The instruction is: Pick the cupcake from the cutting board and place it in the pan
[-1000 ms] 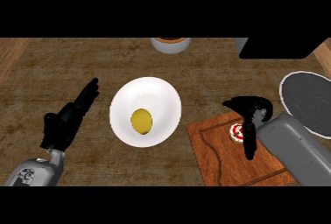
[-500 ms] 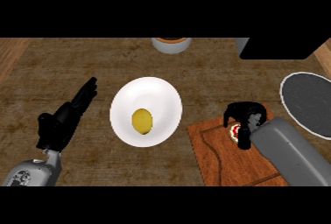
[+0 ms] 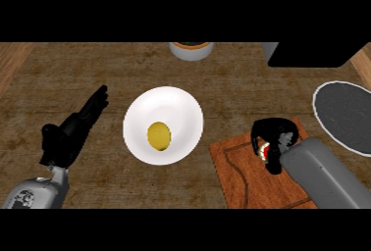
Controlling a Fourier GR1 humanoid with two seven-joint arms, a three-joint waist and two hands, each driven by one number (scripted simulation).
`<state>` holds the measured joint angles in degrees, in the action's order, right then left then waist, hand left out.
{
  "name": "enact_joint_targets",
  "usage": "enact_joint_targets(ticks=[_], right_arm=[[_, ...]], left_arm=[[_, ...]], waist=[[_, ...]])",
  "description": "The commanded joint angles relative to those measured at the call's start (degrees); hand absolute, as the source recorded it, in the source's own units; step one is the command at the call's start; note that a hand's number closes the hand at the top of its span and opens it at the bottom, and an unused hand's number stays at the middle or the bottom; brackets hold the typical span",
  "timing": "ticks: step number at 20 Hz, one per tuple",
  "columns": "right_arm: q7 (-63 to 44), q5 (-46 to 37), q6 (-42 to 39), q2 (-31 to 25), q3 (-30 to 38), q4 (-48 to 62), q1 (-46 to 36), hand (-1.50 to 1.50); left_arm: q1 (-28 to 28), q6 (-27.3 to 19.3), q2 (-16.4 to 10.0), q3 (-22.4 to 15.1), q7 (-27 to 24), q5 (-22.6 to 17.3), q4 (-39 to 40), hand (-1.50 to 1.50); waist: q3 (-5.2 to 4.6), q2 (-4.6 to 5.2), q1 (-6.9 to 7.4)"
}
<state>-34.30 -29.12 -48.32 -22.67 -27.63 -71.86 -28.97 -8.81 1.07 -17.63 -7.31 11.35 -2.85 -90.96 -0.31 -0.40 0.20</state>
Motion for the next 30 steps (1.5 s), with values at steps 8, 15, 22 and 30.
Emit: enact_joint_targets(ticks=[8,15,22,30], right_arm=[[-13.43,-11.65,26.53,8.09,7.67,-13.22,5.23,1.5],[-24.76,-29.48,39.78,9.52,1.98,-30.1,6.41,1.5],[-29.47,-44.16,44.17,9.78,-1.84,-41.41,12.68,1.5],[-24.8,-42.07,53.31,12.9,10.83,-39.67,13.77,1.5]], left_arm=[[2.35,-0.66,0.62,1.37,-0.36,1.77,0.46,0.0],[1.84,0.09,-0.03,2.43,1.44,0.49,-1.63,0.0],[1.87,1.73,1.02,2.45,-2.06,0.49,-0.1,0.0],[0.87,1.56,1.94,1.38,3.15,1.74,-3.49,0.0]], waist=[[0.38,-0.6,-2.73],[0.27,-0.91,-2.34],[0.29,0.18,-0.87],[0.35,0.4,-0.17]])
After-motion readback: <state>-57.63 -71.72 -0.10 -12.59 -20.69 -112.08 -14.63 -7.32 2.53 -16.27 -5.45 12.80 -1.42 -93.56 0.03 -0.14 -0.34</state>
